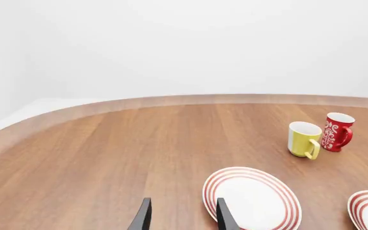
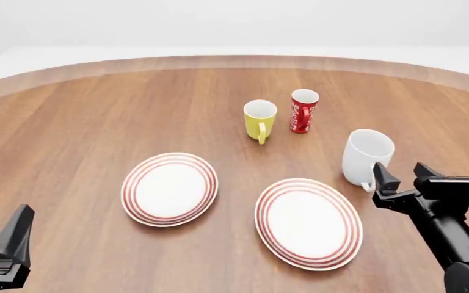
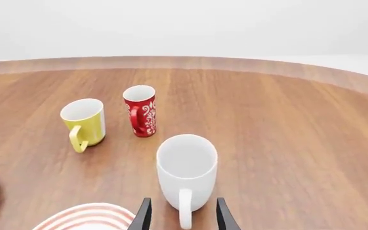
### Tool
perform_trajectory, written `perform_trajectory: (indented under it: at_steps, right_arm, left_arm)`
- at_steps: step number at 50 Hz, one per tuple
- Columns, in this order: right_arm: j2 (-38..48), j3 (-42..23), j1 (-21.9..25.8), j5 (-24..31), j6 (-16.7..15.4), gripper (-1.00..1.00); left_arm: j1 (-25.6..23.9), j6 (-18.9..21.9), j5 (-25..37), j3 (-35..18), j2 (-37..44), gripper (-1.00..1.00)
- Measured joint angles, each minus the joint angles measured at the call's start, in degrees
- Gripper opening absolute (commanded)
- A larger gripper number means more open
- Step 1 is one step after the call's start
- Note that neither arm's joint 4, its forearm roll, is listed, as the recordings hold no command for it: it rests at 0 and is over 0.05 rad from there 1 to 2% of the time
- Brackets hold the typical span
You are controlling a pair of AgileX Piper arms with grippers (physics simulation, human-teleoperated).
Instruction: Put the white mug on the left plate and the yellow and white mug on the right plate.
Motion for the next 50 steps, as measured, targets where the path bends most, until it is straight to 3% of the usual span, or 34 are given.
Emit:
perform_trajectory:
  at_steps: [50]
  right_arm:
    - [17.1, -8.3, -0.4, -1.7, 1.7, 1.0]
  left_arm:
    - [0.0, 0.0, 0.0, 0.0, 0.0, 1.0]
